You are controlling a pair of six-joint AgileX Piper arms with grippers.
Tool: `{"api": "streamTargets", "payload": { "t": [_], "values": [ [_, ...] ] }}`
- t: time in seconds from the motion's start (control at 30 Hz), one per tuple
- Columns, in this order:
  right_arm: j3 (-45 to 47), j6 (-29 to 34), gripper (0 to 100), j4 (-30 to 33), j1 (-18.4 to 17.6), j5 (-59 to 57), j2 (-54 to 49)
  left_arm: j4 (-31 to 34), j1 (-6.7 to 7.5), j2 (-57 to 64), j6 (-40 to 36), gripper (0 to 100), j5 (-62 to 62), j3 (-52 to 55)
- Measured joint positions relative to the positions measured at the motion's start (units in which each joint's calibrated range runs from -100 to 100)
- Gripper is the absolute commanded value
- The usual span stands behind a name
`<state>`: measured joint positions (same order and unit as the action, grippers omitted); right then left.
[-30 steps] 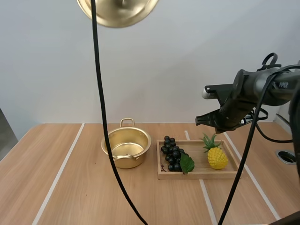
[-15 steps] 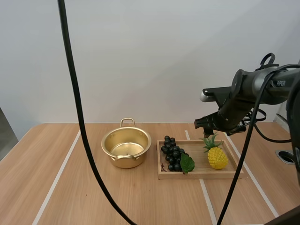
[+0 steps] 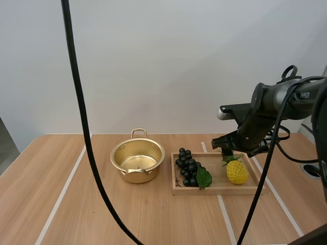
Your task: Open the pot, put the pineapple inside, and close it
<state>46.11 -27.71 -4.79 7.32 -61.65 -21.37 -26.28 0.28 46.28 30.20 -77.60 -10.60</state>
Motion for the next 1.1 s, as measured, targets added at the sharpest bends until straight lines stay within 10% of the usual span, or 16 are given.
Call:
{"api": "streamTargets", "payload": {
  "t": [1.1],
  "values": [
    [2.88,0.00,100,2.95,0.00,11.53,13.17,0.26,0.00,0.00,0.00,0,-3.05,0.00]
  ]
}}
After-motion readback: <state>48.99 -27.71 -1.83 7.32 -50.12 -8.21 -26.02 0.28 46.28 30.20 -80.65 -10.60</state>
